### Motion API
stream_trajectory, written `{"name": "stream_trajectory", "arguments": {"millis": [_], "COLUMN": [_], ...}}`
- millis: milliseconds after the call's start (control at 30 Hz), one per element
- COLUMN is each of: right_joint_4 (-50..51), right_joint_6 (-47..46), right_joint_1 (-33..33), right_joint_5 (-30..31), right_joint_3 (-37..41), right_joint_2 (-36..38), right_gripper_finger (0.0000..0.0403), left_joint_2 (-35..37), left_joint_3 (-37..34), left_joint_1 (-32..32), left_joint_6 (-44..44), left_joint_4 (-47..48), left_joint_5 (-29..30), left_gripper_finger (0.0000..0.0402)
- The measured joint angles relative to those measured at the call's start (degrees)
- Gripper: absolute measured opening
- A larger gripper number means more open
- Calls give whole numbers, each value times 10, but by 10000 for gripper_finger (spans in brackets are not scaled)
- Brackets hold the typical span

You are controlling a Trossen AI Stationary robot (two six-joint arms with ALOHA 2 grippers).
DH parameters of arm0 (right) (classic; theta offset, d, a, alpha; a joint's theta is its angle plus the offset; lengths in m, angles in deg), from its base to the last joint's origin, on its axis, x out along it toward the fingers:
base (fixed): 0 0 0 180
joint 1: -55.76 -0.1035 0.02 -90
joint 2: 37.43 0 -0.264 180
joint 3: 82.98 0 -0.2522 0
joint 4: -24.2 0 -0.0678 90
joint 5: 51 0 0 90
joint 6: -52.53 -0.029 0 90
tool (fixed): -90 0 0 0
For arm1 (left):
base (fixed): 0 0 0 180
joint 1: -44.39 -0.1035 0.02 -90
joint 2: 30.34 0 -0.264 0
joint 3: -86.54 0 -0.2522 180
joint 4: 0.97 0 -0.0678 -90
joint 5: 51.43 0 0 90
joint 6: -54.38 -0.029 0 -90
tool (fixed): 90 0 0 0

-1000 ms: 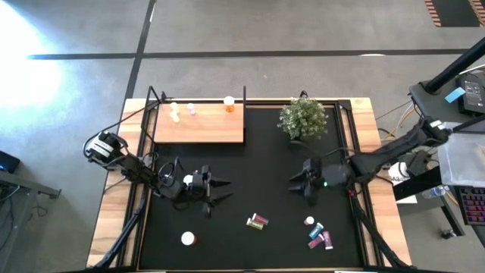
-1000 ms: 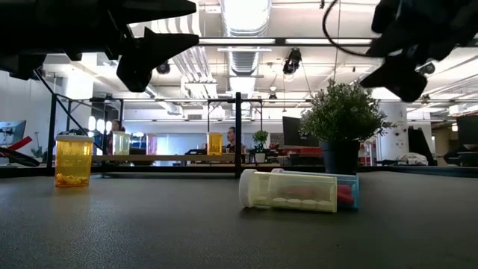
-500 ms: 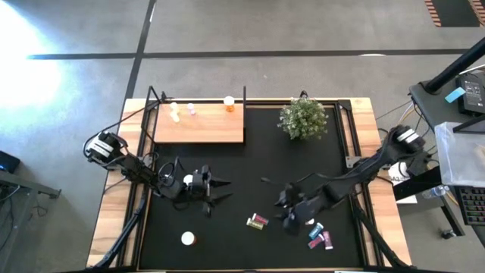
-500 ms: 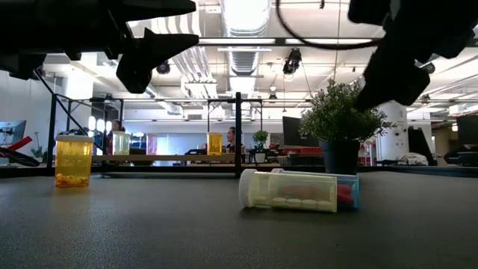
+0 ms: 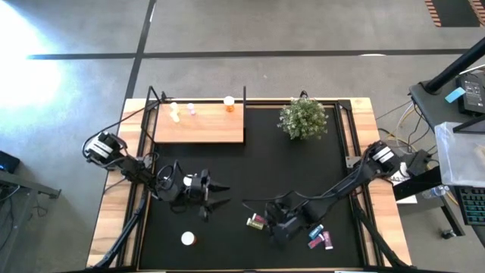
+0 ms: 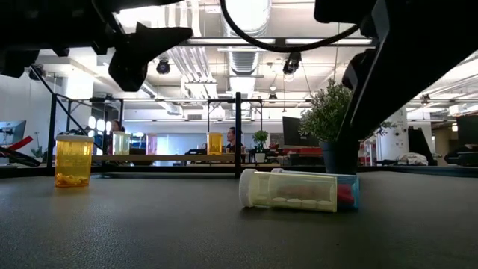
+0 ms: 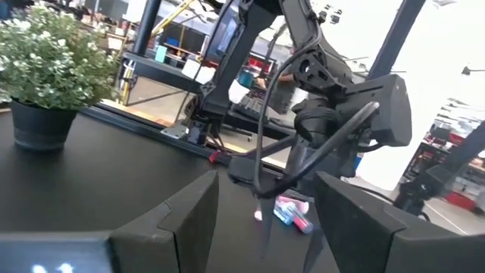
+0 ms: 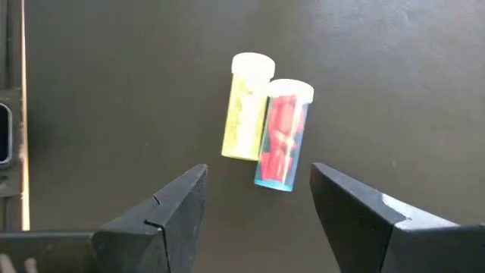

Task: Pick and place medicine bottles onto shelf by color
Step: Put the top left blue medicine bottle on the shelf

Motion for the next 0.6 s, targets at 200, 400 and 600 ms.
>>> {"name": "stream_trajectory", "arguments": {"millis": [200,400,600], "right_joint_4": [1,-4,-7], "right_joint_6": [19,5,-6], "right_joint_1": [2,6,6], "right_joint_5": [28,36,68], "right_joint_3": [-5,9,9], "right_joint_2": [-22,-32,-42], "right_gripper_finger": [224,224,224], "left_joint_2": [0,0,0], "left_joint_3": [0,0,0], "left_joint_1": [17,22,22], "left_joint_6": [0,0,0], "left_joint_4": [0,-1,-1], "left_joint_5": [0,0,0], "left_gripper_finger": [199,199,199]}}
